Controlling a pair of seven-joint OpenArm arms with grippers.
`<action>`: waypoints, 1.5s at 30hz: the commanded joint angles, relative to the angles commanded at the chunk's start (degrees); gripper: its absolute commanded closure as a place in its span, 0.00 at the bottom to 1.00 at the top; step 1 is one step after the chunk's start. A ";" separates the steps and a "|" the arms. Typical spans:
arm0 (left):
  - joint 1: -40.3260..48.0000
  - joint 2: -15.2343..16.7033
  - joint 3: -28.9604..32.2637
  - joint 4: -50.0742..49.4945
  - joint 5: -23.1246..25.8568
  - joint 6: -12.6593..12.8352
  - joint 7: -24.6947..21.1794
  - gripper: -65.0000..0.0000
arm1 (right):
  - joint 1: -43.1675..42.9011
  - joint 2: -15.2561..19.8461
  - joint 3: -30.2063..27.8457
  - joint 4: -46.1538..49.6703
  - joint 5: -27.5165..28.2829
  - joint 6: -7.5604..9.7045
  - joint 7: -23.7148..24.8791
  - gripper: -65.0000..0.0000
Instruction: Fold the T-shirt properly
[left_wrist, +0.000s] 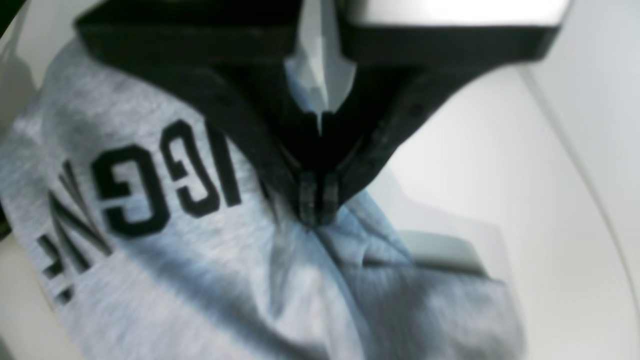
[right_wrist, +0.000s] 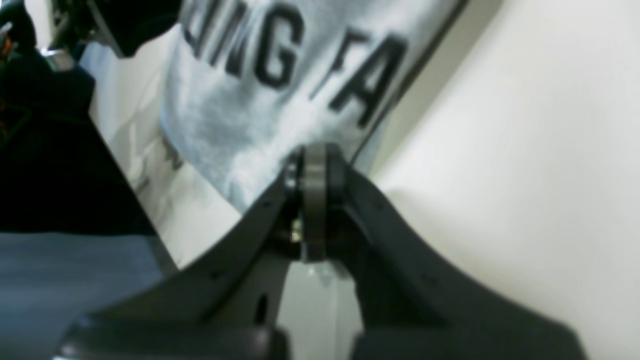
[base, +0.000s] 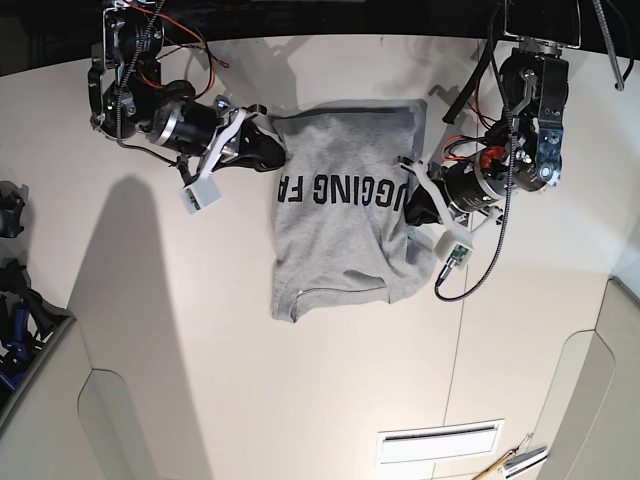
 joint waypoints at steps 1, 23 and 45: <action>0.37 -0.57 -0.59 1.22 -0.37 1.25 0.22 1.00 | 0.00 0.00 1.20 1.16 0.00 0.00 -1.03 1.00; 45.86 -4.76 -20.48 21.81 -6.34 2.84 5.99 1.00 | -25.35 22.93 9.25 6.10 12.39 0.68 -5.66 1.00; 48.13 -4.76 5.66 -33.77 5.97 -2.69 -29.81 1.00 | -30.88 35.19 -23.80 -12.04 1.99 -0.07 8.48 1.00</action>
